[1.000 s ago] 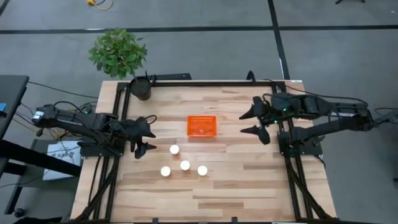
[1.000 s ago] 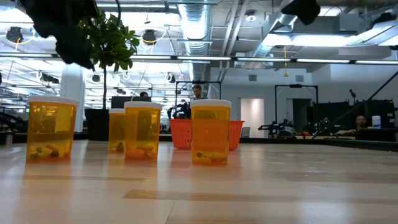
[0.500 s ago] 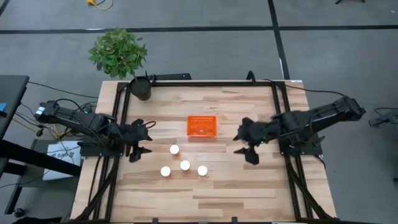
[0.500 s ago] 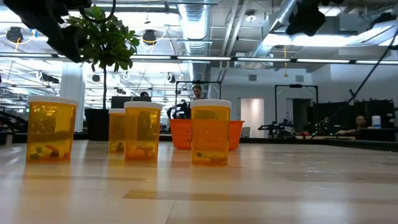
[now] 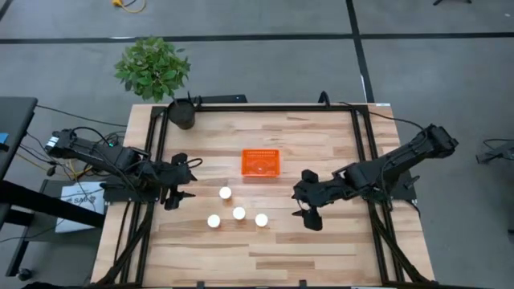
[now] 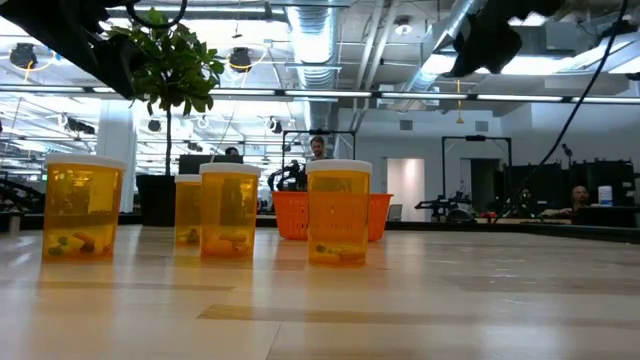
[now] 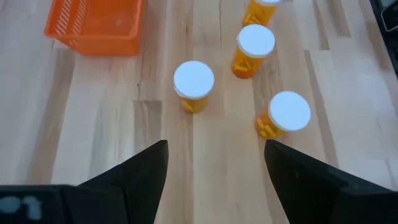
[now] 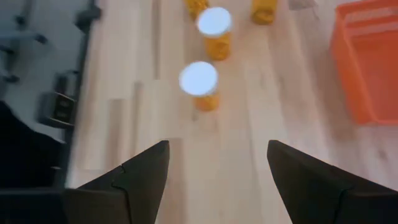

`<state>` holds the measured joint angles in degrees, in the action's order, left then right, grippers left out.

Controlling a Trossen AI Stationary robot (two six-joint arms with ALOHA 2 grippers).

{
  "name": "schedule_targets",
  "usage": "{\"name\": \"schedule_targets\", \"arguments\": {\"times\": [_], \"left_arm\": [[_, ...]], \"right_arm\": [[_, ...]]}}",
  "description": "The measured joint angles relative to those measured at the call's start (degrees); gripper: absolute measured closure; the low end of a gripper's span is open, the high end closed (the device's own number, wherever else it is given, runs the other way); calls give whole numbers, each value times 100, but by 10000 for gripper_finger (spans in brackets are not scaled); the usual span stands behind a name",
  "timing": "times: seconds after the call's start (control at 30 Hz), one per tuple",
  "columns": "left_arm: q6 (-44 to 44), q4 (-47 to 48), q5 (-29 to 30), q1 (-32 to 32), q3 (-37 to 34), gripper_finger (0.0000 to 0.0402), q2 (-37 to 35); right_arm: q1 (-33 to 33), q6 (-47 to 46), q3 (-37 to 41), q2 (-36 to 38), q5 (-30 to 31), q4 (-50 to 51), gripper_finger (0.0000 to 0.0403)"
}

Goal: Pick and place pill bottles into a basket
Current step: Put the orange pill bottle into the orange basket

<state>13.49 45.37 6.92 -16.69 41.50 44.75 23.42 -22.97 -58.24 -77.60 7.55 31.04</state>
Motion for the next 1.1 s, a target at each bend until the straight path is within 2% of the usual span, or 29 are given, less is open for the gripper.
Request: {"name": "schedule_targets", "arguments": {"times": [0.2, 0.47, 0.73, 1.1], "left_arm": [[-194, -3, 0, 0, 0, 145, 0], [-205, -5, 0, 0, 0, 145, 0], [-250, -3, -2, 0, 1, 145, 0], [-277, -3, -17, 0, 2, 145, 2]], "right_arm": [[151, 331, 0, -442, 459, -75, 137], [401, 315, 0, -1034, 632, -731, 137], [394, 332, 2, -1452, 677, -1793, 137], [400, 396, 7, -1864, 710, -2347, 137]]}}
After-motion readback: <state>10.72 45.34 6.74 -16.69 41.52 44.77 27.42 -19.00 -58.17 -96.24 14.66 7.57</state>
